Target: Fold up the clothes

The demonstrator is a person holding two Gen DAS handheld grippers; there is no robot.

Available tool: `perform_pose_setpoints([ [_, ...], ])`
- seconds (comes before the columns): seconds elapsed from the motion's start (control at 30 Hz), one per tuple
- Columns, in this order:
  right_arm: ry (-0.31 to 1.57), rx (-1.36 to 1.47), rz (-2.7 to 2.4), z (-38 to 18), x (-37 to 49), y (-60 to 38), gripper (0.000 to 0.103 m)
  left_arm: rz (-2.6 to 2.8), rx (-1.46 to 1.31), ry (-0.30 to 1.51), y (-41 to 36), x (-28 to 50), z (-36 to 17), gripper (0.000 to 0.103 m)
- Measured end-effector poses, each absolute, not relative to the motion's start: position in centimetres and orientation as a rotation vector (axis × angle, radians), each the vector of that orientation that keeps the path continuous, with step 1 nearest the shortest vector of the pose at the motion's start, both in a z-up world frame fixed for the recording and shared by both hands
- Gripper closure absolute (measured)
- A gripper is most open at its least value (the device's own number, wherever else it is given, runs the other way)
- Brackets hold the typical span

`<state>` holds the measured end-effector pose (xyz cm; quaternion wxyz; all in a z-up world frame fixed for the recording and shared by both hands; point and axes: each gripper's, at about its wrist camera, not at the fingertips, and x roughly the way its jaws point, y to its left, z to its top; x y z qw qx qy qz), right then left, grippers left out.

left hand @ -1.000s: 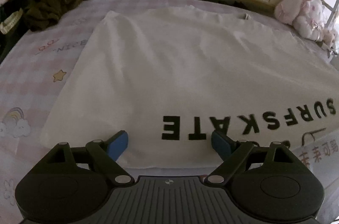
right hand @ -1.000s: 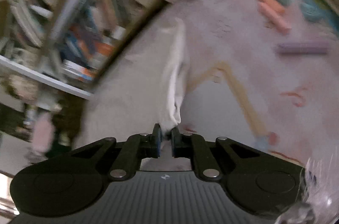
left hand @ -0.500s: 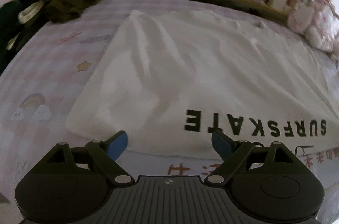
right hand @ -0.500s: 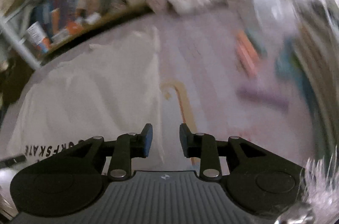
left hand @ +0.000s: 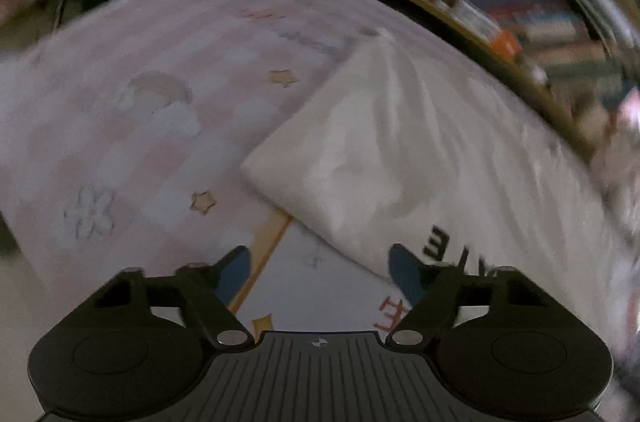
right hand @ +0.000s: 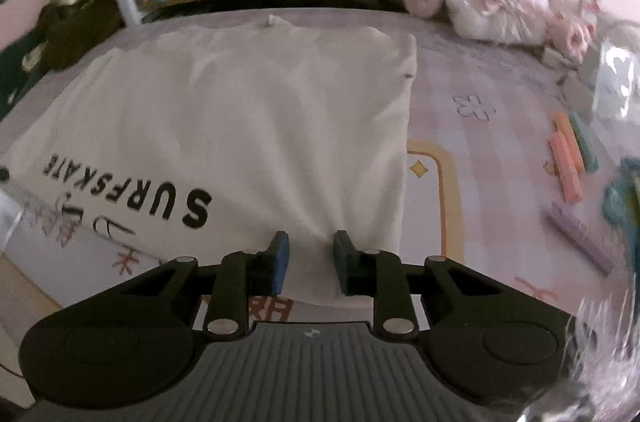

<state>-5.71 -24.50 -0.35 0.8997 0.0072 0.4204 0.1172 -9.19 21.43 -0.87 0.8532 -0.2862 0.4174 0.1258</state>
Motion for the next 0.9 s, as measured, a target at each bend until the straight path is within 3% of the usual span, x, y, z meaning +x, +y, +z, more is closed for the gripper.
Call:
perform_pose_setpoints([
  [0.23,0.876,-0.047,0.254,-0.9,-5.9,-24.2,0.08,0.353,-1.086,0.715,25.6,-8.8,-3.0,0.053],
  [0.33,0.88,-0.036,0.252,-0.8,-5.8,-24.2,0.08,0.368,-1.144,0.679,26.0,-8.5,-3.3,0.072],
  [0.37,0.881,-0.031,0.25,-0.8,-5.8,-24.2,0.08,0.374,-1.124,0.677,25.8,-8.4,-3.1,0.088],
  [0.47,0.877,-0.01,0.239,-0.8,-5.9,-24.3,0.08,0.393,-1.063,0.669,25.4,-8.0,-2.3,0.098],
  [0.63,0.874,-0.01,0.227,-0.9,-5.9,-24.0,0.08,0.349,-0.791,0.681,23.6,-6.8,0.3,0.098],
  [0.7,0.875,-0.014,0.231,-0.9,-5.9,-24.0,0.079,0.38,-0.876,0.752,25.0,-6.4,-1.7,0.097],
  [0.9,0.873,-0.027,0.237,-0.9,-5.9,-24.0,0.078,0.361,-1.102,0.72,27.0,-7.4,-4.6,0.089],
])
